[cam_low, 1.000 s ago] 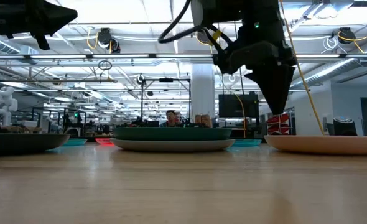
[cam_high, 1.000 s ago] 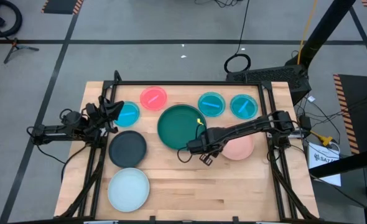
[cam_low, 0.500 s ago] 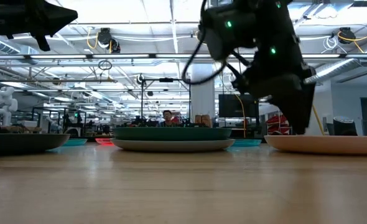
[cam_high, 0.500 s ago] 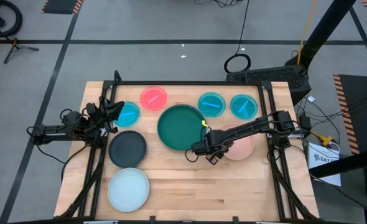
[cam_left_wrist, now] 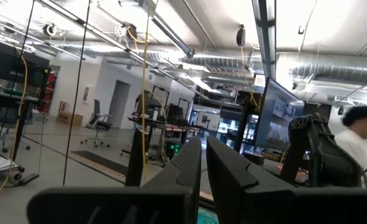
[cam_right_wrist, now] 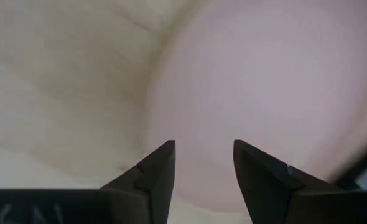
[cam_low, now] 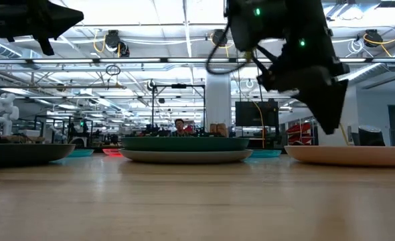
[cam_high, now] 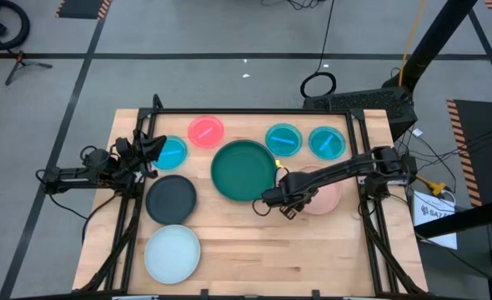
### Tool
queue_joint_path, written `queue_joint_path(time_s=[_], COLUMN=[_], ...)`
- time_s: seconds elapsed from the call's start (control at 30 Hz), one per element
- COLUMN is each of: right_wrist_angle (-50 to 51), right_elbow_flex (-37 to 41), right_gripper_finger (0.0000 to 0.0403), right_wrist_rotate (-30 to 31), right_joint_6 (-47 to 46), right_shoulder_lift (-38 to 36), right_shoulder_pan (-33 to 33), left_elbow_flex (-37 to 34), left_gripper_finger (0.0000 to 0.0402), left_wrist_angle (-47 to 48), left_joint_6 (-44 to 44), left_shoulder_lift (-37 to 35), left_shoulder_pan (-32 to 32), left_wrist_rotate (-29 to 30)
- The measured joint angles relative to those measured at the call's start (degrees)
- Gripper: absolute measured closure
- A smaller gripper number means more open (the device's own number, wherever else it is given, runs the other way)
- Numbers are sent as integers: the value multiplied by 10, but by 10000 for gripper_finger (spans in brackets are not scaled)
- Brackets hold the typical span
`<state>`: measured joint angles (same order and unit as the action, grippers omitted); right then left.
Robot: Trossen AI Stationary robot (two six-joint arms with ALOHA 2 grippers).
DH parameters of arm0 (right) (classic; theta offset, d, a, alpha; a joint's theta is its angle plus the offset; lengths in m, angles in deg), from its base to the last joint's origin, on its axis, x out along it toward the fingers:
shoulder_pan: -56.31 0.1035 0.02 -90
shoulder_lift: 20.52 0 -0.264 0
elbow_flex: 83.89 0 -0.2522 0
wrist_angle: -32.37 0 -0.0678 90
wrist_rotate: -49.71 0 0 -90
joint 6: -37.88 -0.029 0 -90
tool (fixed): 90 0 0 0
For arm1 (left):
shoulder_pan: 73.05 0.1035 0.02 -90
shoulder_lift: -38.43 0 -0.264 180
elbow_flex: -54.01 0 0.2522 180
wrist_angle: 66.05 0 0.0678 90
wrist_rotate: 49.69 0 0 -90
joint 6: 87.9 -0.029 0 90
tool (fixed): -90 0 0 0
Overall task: Stack plastic plates
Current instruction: Stack the pink plate on top of the dark green plate
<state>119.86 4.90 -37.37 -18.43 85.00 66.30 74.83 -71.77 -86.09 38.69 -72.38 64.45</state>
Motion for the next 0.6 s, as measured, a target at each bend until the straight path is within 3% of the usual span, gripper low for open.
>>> queue_joint_path(time_s=[0.2, 0.6], right_wrist_angle=[-93, -68], right_elbow_flex=[0, 0], right_gripper_finger=[245, 249], right_wrist_rotate=[-1, 1], right_joint_6=[-10, 6], right_shoulder_lift=[-2, 58], right_shoulder_pan=[7, 2], left_elbow_flex=[0, 0], left_gripper_finger=[371, 371], left_wrist_angle=[1, 2], left_joint_6=[0, 0], left_shoulder_lift=[0, 0], left_shoulder_pan=[0, 0], left_wrist_rotate=[0, 0])
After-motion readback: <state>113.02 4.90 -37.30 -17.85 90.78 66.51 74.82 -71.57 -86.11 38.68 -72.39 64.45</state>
